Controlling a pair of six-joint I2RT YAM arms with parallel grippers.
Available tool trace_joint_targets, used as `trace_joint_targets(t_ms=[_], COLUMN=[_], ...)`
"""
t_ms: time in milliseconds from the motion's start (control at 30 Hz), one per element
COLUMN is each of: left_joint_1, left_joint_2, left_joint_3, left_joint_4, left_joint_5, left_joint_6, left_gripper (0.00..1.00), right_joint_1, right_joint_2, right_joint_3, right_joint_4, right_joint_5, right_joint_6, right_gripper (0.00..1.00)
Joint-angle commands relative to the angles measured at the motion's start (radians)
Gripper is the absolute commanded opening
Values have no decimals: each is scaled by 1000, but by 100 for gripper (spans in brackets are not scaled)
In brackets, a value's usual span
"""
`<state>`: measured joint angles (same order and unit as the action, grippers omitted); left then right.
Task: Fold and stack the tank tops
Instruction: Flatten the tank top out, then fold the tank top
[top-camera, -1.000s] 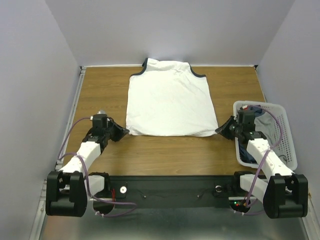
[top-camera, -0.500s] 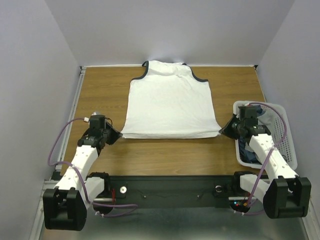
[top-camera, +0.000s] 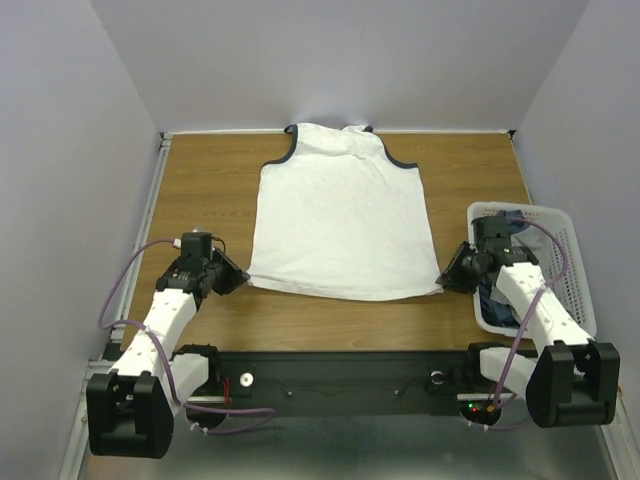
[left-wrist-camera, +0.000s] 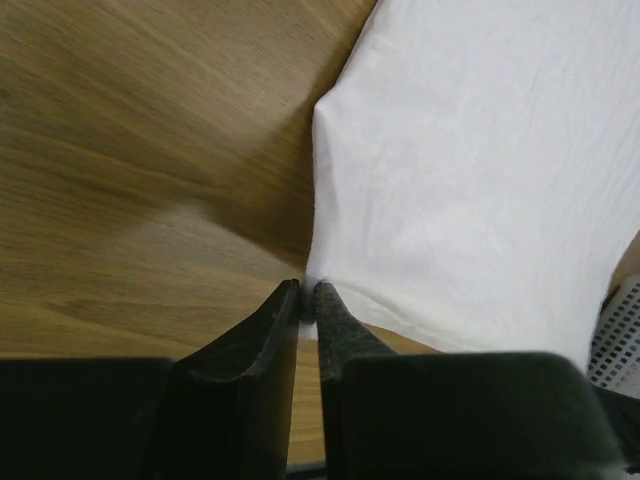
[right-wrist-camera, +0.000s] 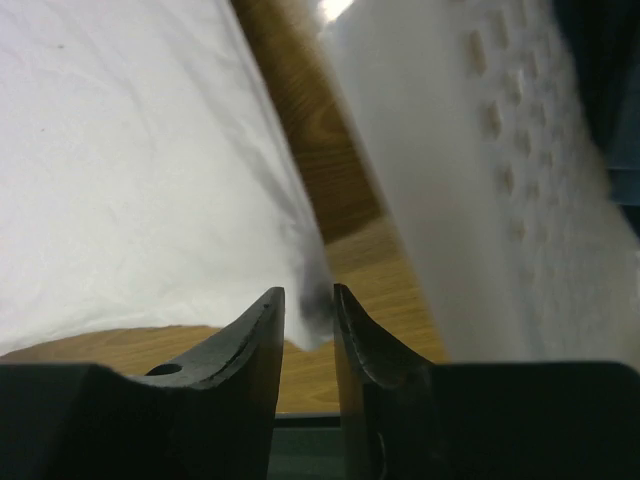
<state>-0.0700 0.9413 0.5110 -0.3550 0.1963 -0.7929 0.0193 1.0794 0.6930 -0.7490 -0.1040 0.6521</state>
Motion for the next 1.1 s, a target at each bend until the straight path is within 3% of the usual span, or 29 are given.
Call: trace_joint_targets(t_ms=[0,33,67,133,333,433,500,700,933,1067], left_joint_1=[9,9,9,9,9,9,10,22,50,76], left_joint_2=[-7,-15,-19,-30,-41,29,92,440,882,968], left_joint_3=[4,6,12,18,110,187,268,572,1006,1123], left_joint_4=[-25,-32,-47,-67,-91,-20,66,301,254,156], left_joint_5=[38,41,48,64,6,-29,-40,-40,54,43], left_joint_6=[21,23,24,32,61,75,96,226,382,423], left_gripper=[31,34,42,51,52,52,51,49,48,48], right_joint_1=[-4,-4,-5,-4,10,129,292,652,913,1042], right_joint_2=[4,2,-7,-13,2,49,85,359,718,894], right_joint_3=[23,28,40,69,149,171,198,396,738,904], right_joint_4=[-47,-49,-49,-49,0,77,143,276,332,332], right_joint_5=[16,24,33,41,-13,41,131,274,325,320], right_joint_6=[7,7,7,0,-45,-5,49,110,86,67], right_gripper=[41,45,56,62,63,61,60,56,44,37])
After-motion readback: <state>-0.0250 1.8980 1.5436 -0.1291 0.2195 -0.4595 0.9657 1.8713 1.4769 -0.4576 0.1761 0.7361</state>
